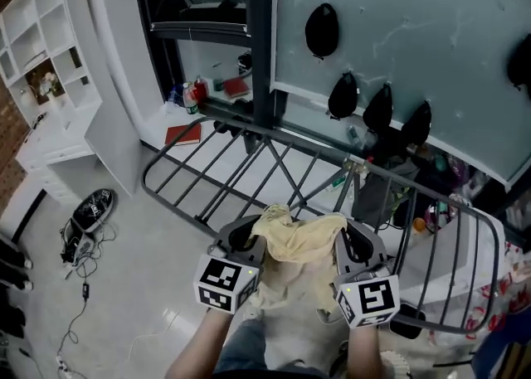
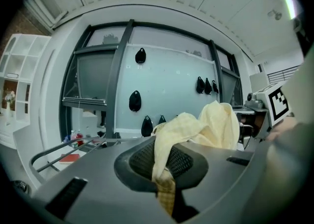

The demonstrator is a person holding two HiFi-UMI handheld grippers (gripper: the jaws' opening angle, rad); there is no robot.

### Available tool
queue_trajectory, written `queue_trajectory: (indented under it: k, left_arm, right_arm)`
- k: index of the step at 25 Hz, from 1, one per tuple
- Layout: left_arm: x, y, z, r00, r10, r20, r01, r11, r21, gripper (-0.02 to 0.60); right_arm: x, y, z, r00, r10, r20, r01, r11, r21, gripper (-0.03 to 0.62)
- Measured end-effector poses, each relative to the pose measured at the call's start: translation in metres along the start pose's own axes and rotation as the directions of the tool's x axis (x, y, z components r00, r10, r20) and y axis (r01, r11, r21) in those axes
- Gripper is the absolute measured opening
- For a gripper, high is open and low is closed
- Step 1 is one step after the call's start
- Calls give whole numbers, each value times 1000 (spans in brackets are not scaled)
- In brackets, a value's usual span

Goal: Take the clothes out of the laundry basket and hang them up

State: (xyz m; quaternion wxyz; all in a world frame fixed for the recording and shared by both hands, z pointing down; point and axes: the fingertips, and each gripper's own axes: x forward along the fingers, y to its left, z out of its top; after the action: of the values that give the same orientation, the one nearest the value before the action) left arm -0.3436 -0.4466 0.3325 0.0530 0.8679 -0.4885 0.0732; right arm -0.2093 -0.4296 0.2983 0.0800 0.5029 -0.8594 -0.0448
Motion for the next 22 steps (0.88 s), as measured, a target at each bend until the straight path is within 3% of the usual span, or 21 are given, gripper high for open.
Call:
queue_trajectory:
  k: [8, 14, 18, 22]
  left_arm:
    - [99, 53, 30, 994, -111, 4, 111, 994, -23, 43]
    - [176, 84, 40, 988, -155, -7, 155, 988, -27, 43]
    - [220, 96, 29, 986, -163, -30, 162, 986, -38, 43]
    - [247, 97, -7, 976, -180, -125, 179, 984, -19, 43]
  right_arm:
    - [104, -50, 6, 988, -148, -37, 149, 988, 36, 21]
    - [163, -100, -1, 961, -262, -86, 265, 964, 23, 21]
    - [191, -127, -23, 938, -319, -138, 323, 946, 10, 23]
    - [202, -137, -65, 907, -339, -249, 345, 938, -20, 26]
